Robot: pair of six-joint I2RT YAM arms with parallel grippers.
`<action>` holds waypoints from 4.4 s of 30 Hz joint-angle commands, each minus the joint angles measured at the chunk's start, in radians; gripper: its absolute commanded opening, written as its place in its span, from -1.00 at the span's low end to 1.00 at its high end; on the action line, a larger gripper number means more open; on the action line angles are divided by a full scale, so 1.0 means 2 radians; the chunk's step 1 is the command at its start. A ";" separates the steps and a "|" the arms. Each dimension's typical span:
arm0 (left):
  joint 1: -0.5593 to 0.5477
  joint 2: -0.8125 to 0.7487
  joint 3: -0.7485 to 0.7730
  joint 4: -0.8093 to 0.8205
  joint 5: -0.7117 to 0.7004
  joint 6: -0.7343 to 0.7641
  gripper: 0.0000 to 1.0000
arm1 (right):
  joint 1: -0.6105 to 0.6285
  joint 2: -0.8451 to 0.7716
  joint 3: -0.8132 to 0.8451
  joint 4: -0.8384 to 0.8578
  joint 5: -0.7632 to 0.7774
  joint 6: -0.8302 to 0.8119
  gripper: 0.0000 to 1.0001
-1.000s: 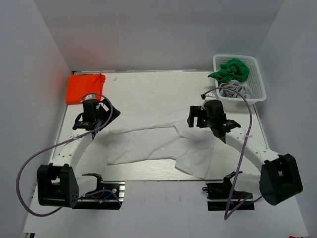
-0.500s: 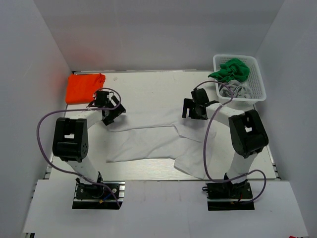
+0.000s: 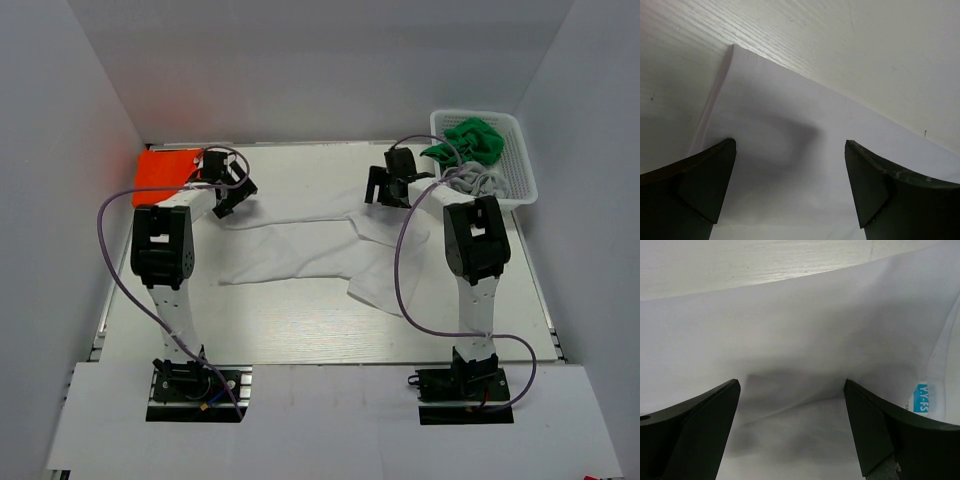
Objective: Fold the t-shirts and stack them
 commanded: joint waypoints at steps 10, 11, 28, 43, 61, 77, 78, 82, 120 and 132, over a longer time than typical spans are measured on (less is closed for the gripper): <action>-0.007 -0.257 -0.175 -0.082 -0.070 -0.025 1.00 | 0.052 -0.246 -0.203 0.037 0.009 -0.006 0.81; -0.007 -0.280 -0.196 -0.103 -0.078 -0.035 1.00 | 0.053 -0.260 -0.220 0.037 0.007 0.002 0.81; 0.000 -0.431 -0.445 -0.088 -0.070 -0.076 0.13 | 0.089 -0.483 -0.447 -0.069 0.000 0.055 0.81; -0.006 -0.396 -0.450 -0.059 -0.070 -0.056 -1.00 | 0.156 -0.480 -0.500 -0.131 -0.022 0.094 0.81; -0.006 -0.409 -0.368 -0.079 -0.043 -0.056 -1.00 | 0.150 -0.441 -0.359 -0.086 0.072 0.092 -1.00; 0.006 -0.231 -0.157 -0.083 -0.083 -0.056 -1.00 | 0.049 -0.264 -0.122 -0.056 0.121 0.018 -1.00; 0.006 -0.222 -0.147 -0.083 -0.088 -0.056 -1.00 | 0.046 -0.248 -0.116 -0.054 0.117 0.016 -1.00; 0.011 -0.165 -0.081 -0.092 -0.096 -0.061 -1.00 | 0.022 -0.184 -0.060 -0.054 0.097 0.011 -1.00; -0.105 -0.096 -0.185 -0.135 0.005 -0.020 1.00 | -0.004 -0.011 -0.012 -0.008 -0.120 0.021 0.81; -0.388 -0.232 -0.267 -0.059 0.108 -0.026 1.00 | 0.009 0.228 0.327 -0.031 -0.316 -0.168 0.81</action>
